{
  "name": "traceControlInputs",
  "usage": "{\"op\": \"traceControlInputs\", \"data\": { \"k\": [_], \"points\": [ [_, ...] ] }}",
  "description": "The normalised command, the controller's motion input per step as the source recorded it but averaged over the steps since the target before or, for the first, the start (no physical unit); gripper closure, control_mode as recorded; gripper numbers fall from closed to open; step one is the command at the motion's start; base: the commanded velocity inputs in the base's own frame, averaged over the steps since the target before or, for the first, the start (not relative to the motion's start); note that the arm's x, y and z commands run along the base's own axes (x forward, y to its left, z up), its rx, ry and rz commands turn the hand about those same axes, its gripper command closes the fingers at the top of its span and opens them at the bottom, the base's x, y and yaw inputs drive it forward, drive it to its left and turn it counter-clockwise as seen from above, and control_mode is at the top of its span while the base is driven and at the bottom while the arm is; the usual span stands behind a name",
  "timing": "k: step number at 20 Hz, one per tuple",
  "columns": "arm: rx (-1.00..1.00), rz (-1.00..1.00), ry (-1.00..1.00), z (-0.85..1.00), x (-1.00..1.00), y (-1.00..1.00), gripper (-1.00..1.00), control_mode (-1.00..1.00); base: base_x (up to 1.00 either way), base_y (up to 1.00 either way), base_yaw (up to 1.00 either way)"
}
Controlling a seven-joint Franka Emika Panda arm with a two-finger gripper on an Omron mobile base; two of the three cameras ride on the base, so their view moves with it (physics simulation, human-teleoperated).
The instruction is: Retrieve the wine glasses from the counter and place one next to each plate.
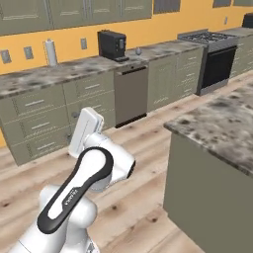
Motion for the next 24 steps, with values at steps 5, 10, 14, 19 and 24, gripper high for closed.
{"op": "traceControlInputs", "data": {
  "k": [5, 10, 14, 19, 24],
  "points": [
    [0.00, 0.00, 0.00, 0.00, 0.00, 0.00, -1.00, 1.00, 1.00, 1.00, -0.14],
    [0.00, 0.00, 0.00, 0.00, 0.00, 0.00, -1.00, 1.00, 1.00, 0.96, -0.04],
    [0.00, 0.00, 0.00, 0.00, 0.00, 0.00, -1.00, 1.00, 1.00, 0.50, -0.03],
    [0.00, 0.00, 0.00, 0.00, 0.00, 0.00, -1.00, 1.00, 1.00, 0.10, 0.00],
    [0.00, 0.00, 0.00, 0.00, 0.00, 0.00, -1.00, 1.00, 1.00, -0.02, 0.00]
  ]
}}
